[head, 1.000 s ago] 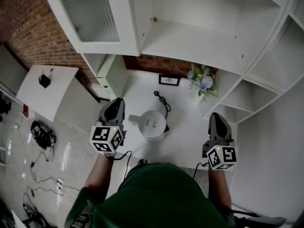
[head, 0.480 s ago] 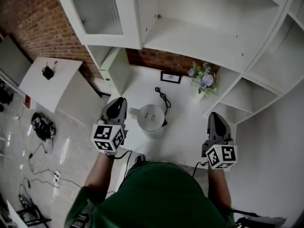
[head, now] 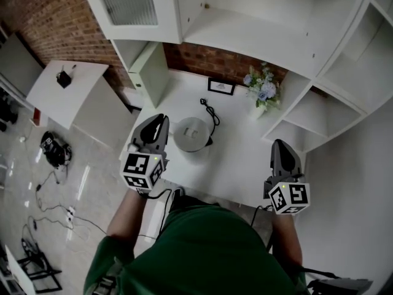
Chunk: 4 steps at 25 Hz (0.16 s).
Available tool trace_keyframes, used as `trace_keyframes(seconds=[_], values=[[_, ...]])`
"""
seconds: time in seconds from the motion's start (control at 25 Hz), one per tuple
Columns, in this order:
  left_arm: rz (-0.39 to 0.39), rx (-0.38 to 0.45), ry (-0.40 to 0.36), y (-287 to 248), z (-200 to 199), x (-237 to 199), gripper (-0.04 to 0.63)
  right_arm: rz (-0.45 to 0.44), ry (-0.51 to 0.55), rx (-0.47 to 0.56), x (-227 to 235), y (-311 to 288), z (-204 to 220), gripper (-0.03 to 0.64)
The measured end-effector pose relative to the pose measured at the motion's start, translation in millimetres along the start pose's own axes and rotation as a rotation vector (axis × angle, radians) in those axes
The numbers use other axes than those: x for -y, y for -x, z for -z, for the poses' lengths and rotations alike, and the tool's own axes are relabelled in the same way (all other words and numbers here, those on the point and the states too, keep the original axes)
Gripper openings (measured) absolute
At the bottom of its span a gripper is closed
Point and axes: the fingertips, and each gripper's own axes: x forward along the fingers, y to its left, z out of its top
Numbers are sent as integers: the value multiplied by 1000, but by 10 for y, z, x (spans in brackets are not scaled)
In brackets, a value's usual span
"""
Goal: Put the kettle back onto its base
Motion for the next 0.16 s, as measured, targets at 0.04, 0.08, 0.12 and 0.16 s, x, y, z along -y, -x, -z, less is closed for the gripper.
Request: trace_keyframes(seconds=[0.04,0.08,0.12,0.16], values=[[0,5,-5,19,-8,27,49,-2,1,-2,-7,24,22,21],[-1,7,-6,42,-3,52,49,-4,0,-5,-19,51,47,21],[-1,8,-6,69,11,75,49,-7,-1,-8,-35,80,73,21],[-2,7,-5,96,30,98,49,-10,-3,-10,-52,110,100,21]])
